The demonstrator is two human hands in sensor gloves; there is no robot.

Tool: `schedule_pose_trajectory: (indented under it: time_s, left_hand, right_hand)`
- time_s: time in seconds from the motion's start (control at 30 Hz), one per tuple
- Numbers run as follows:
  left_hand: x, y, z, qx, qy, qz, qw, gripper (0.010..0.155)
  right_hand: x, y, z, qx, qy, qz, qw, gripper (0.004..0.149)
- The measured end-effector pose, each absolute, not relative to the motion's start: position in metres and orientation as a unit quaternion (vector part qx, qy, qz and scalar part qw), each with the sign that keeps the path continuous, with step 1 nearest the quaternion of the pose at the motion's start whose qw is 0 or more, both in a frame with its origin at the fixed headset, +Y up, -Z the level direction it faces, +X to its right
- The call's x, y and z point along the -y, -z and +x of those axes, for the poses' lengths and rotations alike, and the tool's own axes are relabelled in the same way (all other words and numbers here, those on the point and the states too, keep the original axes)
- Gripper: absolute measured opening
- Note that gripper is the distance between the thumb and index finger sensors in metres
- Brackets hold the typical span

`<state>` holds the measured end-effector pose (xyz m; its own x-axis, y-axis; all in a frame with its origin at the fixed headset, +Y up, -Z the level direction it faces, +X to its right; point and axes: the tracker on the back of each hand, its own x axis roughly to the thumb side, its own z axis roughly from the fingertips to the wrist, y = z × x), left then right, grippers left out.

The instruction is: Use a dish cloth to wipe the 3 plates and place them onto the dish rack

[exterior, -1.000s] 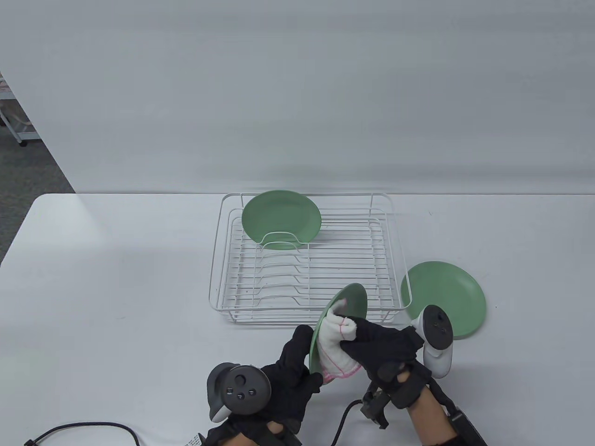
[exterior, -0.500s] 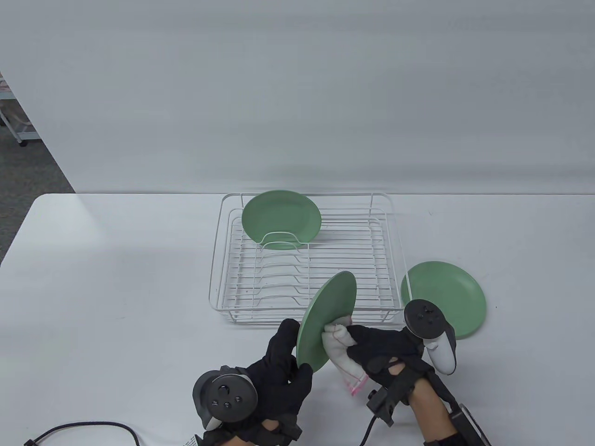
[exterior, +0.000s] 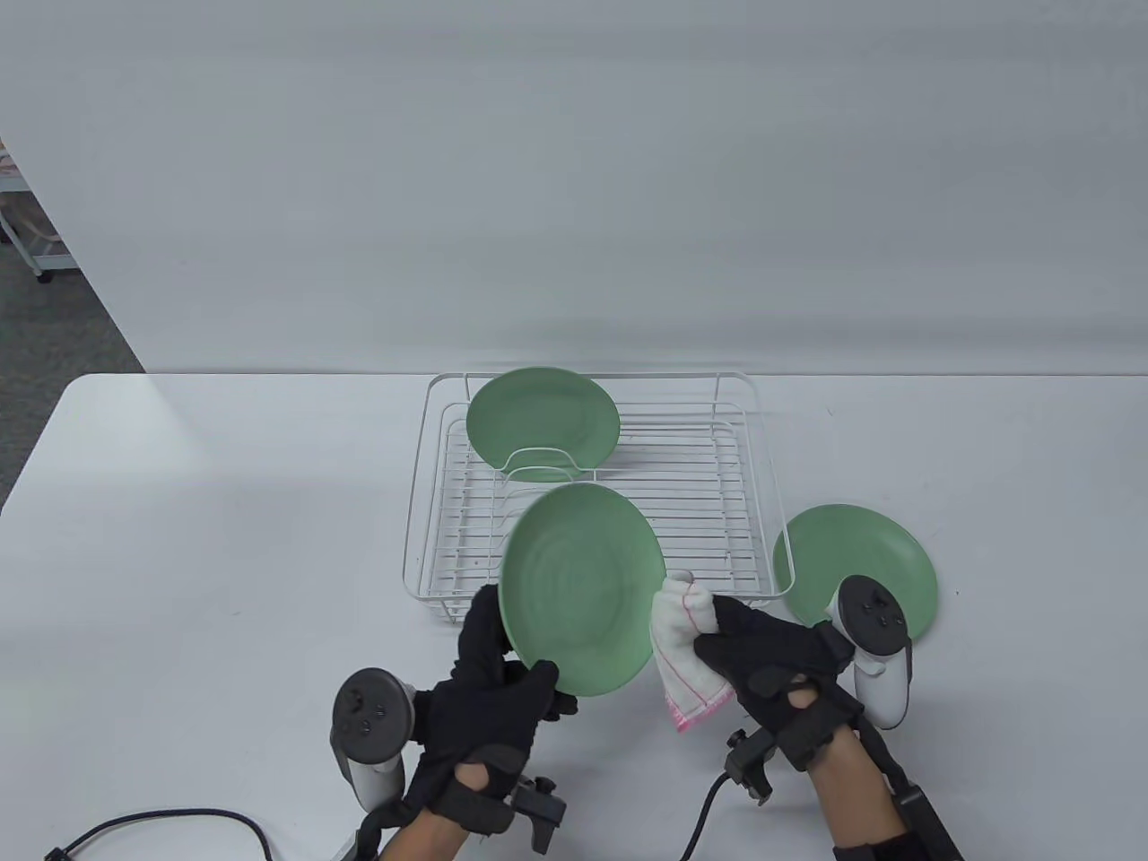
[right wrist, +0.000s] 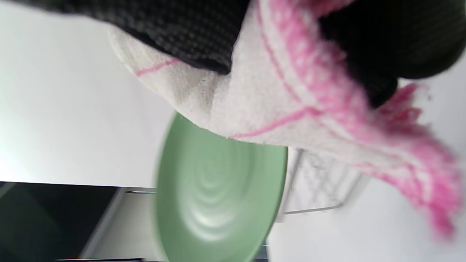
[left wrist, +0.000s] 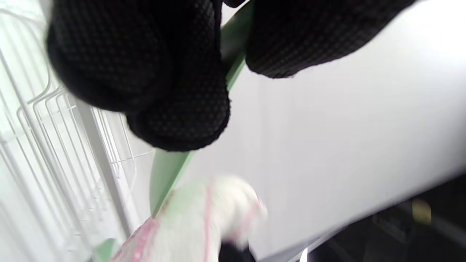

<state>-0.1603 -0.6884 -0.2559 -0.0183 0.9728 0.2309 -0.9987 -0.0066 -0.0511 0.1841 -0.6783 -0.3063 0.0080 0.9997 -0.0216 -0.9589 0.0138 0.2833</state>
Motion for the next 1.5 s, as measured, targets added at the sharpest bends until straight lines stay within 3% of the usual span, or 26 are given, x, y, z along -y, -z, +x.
schedule_pose_trajectory:
  time_s: [0.07, 0.1, 0.27, 0.3, 0.43, 0.53, 0.7, 0.77, 1.37, 1.5]
  left_hand:
    - [0.686, 0.262, -0.179, 0.069, -0.74, 0.079, 0.664, 0.082]
    - [0.681, 0.268, -0.19, 0.056, -0.73, 0.098, 0.674, 0.078]
    - [0.624, 0.296, -0.228, 0.03, -0.622, 0.209, 0.754, 0.052]
    - [0.605, 0.305, -0.231, 0.019, -0.567, 0.231, 0.791, 0.049]
    - [0.554, 0.338, -0.218, 0.037, -0.395, 0.278, 0.875, 0.044]
    - [0.537, 0.365, -0.191, 0.046, -0.26, 0.283, 0.922, 0.043]
    - [0.547, 0.406, -0.142, 0.052, -0.04, 0.243, 0.968, 0.042]
    - [0.555, 0.416, -0.131, 0.054, -0.009, 0.234, 0.971, 0.042]
    - [0.622, 0.463, -0.095, 0.045, 0.075, 0.15, 0.985, 0.047]
    - [0.62, 0.466, -0.1, 0.03, 0.055, 0.136, 0.989, 0.053]
  right_hand:
    - [0.66, 0.299, 0.196, -0.079, -0.678, 0.122, 0.721, 0.047]
    - [0.656, 0.296, 0.201, -0.072, -0.68, 0.13, 0.718, 0.047]
    - [0.652, 0.28, 0.239, -0.041, -0.72, 0.112, 0.683, 0.047]
    - [0.658, 0.277, 0.246, -0.033, -0.715, 0.106, 0.691, 0.047]
    - [0.682, 0.274, 0.258, -0.039, -0.696, 0.071, 0.713, 0.047]
    - [0.683, 0.271, 0.259, -0.032, -0.717, 0.076, 0.692, 0.047]
    - [0.68, 0.269, 0.256, -0.026, -0.729, 0.093, 0.678, 0.047]
    - [0.681, 0.27, 0.256, -0.028, -0.732, 0.091, 0.675, 0.047]
    - [0.69, 0.272, 0.253, -0.047, -0.736, 0.084, 0.67, 0.047]
    - [0.691, 0.272, 0.251, -0.049, -0.738, 0.081, 0.669, 0.047]
